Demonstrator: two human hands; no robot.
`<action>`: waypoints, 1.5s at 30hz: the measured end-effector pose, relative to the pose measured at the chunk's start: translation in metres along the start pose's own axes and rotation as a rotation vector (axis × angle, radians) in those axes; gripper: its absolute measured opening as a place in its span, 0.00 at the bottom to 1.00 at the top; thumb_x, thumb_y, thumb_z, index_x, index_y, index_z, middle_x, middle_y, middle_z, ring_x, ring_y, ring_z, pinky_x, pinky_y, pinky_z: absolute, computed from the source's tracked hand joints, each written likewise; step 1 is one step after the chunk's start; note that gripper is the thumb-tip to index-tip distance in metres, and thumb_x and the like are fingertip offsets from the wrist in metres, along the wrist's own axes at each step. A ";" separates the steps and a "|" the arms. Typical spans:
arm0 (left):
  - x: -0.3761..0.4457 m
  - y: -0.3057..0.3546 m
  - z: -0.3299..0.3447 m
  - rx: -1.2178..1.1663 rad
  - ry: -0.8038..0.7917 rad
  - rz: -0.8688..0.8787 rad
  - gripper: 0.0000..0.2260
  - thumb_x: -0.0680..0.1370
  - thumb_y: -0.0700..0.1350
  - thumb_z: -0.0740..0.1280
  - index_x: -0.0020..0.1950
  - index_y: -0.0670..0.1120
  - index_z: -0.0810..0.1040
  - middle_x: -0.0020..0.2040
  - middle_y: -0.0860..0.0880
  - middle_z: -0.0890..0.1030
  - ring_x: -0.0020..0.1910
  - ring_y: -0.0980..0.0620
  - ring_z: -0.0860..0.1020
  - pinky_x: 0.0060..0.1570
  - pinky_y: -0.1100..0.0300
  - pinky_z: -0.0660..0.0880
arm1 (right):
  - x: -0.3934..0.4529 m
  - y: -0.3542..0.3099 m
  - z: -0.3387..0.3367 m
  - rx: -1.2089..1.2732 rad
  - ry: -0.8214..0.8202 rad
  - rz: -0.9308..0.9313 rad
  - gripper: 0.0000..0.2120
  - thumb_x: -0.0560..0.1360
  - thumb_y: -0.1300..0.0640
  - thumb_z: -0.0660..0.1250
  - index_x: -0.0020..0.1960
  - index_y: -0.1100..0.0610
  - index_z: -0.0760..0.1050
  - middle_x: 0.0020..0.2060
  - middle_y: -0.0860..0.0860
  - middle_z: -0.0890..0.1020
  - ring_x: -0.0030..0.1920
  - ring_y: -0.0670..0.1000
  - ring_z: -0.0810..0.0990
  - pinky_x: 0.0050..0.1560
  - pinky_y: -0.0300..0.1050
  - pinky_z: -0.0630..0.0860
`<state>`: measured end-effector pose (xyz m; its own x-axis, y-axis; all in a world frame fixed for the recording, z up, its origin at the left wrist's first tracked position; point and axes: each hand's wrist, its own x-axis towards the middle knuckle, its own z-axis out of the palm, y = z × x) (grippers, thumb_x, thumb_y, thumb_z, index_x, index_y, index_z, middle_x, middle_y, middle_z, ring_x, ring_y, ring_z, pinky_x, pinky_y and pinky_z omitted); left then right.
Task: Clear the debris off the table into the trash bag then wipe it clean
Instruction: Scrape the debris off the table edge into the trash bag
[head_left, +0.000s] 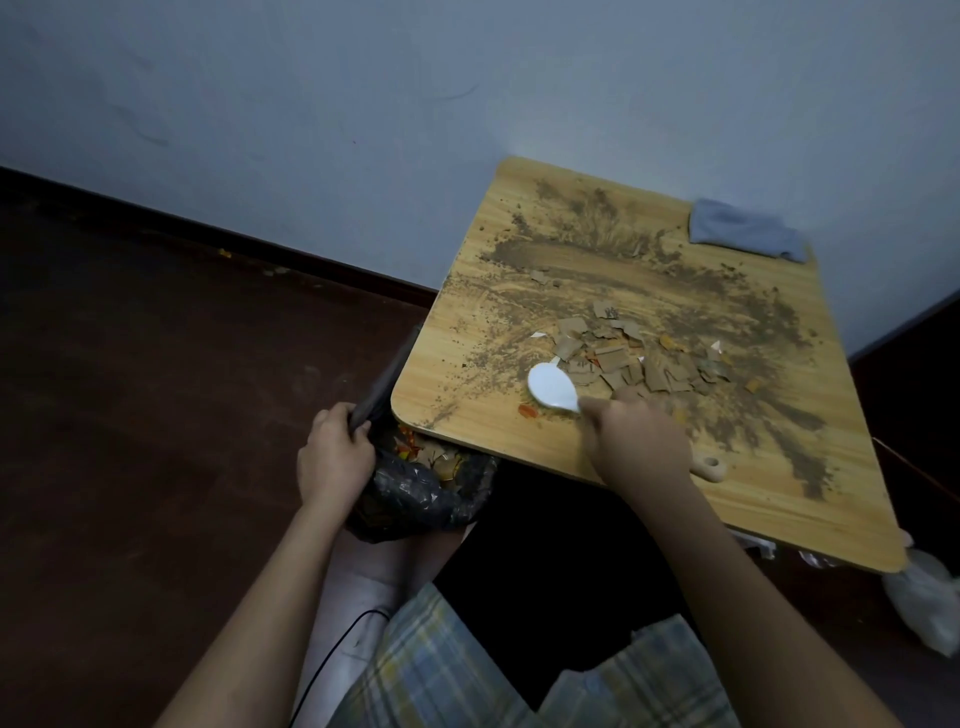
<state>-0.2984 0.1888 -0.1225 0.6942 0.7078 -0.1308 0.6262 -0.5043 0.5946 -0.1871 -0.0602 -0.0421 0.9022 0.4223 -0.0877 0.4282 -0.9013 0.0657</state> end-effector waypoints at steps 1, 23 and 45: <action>0.000 0.000 0.000 0.003 -0.001 -0.001 0.08 0.79 0.42 0.62 0.57 0.45 0.75 0.54 0.43 0.75 0.52 0.38 0.76 0.48 0.49 0.69 | -0.001 -0.006 0.001 -0.001 0.015 -0.036 0.12 0.80 0.54 0.58 0.59 0.48 0.76 0.43 0.51 0.71 0.42 0.54 0.74 0.34 0.41 0.63; 0.001 -0.004 -0.003 -0.012 0.027 -0.033 0.09 0.78 0.42 0.63 0.57 0.46 0.76 0.54 0.43 0.75 0.53 0.37 0.75 0.50 0.49 0.68 | -0.020 -0.091 -0.003 -0.102 0.092 -0.473 0.10 0.69 0.52 0.72 0.50 0.46 0.81 0.36 0.48 0.76 0.31 0.50 0.74 0.29 0.40 0.59; 0.009 -0.007 -0.002 -0.023 0.039 -0.020 0.07 0.79 0.42 0.62 0.55 0.45 0.76 0.53 0.44 0.75 0.51 0.38 0.76 0.45 0.52 0.66 | 0.029 -0.070 -0.011 -0.014 0.104 -0.240 0.12 0.80 0.58 0.59 0.60 0.51 0.75 0.49 0.52 0.75 0.46 0.55 0.77 0.34 0.42 0.62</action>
<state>-0.2966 0.1995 -0.1264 0.6668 0.7367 -0.1122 0.6314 -0.4785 0.6102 -0.1902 0.0162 -0.0386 0.7745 0.6325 0.0006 0.6310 -0.7727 0.0688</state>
